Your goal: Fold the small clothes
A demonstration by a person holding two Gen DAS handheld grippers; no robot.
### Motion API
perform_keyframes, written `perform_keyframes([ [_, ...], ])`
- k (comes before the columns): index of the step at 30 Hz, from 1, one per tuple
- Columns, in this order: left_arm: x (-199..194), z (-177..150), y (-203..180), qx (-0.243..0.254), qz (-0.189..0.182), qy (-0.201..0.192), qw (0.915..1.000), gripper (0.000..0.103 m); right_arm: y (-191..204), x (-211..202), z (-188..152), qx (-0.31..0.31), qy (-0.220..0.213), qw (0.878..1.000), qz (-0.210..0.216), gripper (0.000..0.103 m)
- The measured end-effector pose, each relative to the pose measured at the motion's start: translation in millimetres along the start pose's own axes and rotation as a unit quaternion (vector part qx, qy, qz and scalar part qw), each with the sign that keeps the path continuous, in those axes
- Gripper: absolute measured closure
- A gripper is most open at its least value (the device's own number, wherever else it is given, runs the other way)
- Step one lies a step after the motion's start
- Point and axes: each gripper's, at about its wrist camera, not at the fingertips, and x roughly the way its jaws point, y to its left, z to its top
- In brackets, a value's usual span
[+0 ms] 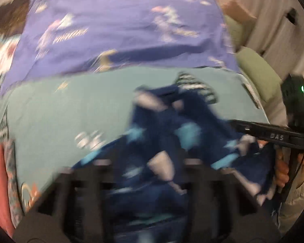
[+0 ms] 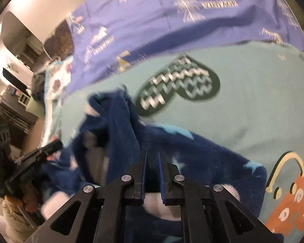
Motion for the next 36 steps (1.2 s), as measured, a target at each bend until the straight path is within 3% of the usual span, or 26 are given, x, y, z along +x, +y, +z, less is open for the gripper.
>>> perform_keyframes([
  [3, 2.3, 6.5, -32.0, 0.069, 0.037, -0.003, 0.9969, 0.043, 25.2, -17.3, 2.9, -0.033, -0.027, 0.998, 0.040, 0.090],
  [5, 5.1, 8.1, -28.8, 0.075, 0.070, -0.001, 0.9947, 0.043, 39.0, -18.0, 4.0, -0.042, -0.017, 0.996, 0.075, 0.083],
  [7, 5.7, 8.1, -13.5, 0.062, 0.081, 0.007, 0.9947, 0.043, 53.5, -17.6, 3.5, -0.057, -0.014, 0.995, 0.083, 0.073],
  [9, 8.4, 7.2, 15.8, 0.030, 0.066, 0.051, 0.9960, 0.043, 67.6, -7.8, 3.3, -0.072, 0.000, 0.995, 0.074, 0.052],
  [12, 21.7, -9.7, 45.7, -0.006, 0.033, 0.135, 0.9903, 0.041, 79.8, 21.0, 5.3, -0.069, 0.043, 0.994, 0.071, 0.052],
  [14, 32.1, -26.4, 49.0, 0.009, 0.050, 0.166, 0.9848, 0.045, 79.2, 37.8, 6.4, -0.051, 0.062, 0.993, 0.086, 0.052],
  [15, 31.6, -32.9, 47.1, 0.017, 0.044, 0.161, 0.9858, 0.070, 78.8, 45.3, 6.0, -0.043, 0.072, 0.992, 0.093, 0.052],
  [16, 28.6, -37.6, 44.2, 0.021, 0.022, 0.153, 0.9877, 0.084, 78.5, 54.4, 7.0, -0.029, 0.080, 0.992, 0.096, 0.052],
  [17, 22.0, -43.3, 39.6, 0.022, -0.009, 0.144, 0.9893, 0.090, 78.5, 58.4, 7.5, -0.023, 0.079, 0.992, 0.093, 0.061],
  [18, 10.1, -49.9, 32.0, 0.032, -0.019, 0.122, 0.9919, 0.090, 80.2, 60.2, 7.4, -0.022, 0.069, 0.993, 0.088, 0.087],
  [19, -1.1, -56.0, 24.9, 0.047, -0.021, 0.102, 0.9935, 0.090, 86.6, 59.4, 7.6, -0.037, 0.056, 0.994, 0.082, 0.093],
  [21, -27.0, -73.3, 11.9, 0.065, -0.046, 0.065, 0.9947, 0.091, 96.5, 54.1, 5.0, -0.061, 0.039, 0.994, 0.087, 0.093],
  [26, -58.7, -102.2, 6.5, 0.061, -0.099, 0.038, 0.9925, 0.093, 140.7, 48.8, -8.1, -0.151, 0.036, 0.979, 0.134, 0.094],
  [29, -61.5, -108.9, 4.3, 0.066, -0.101, 0.032, 0.9922, 0.093, 162.8, 69.1, -19.0, -0.192, 0.075, 0.969, 0.134, 0.091],
  [32, -65.8, -104.7, 10.2, 0.046, -0.102, 0.030, 0.9933, 0.093, 166.7, 113.2, -29.5, -0.193, 0.154, 0.965, 0.084, 0.087],
  [34, -71.8, -99.0, 16.8, 0.033, -0.101, 0.019, 0.9942, 0.093, 160.8, 110.1, -27.8, -0.172, 0.149, 0.969, 0.101, 0.087],
  [36, -76.8, -85.3, 23.8, 0.018, -0.095, 0.002, 0.9953, 0.093, 152.3, 93.3, -20.9, -0.151, 0.141, 0.970, 0.125, 0.075],
])
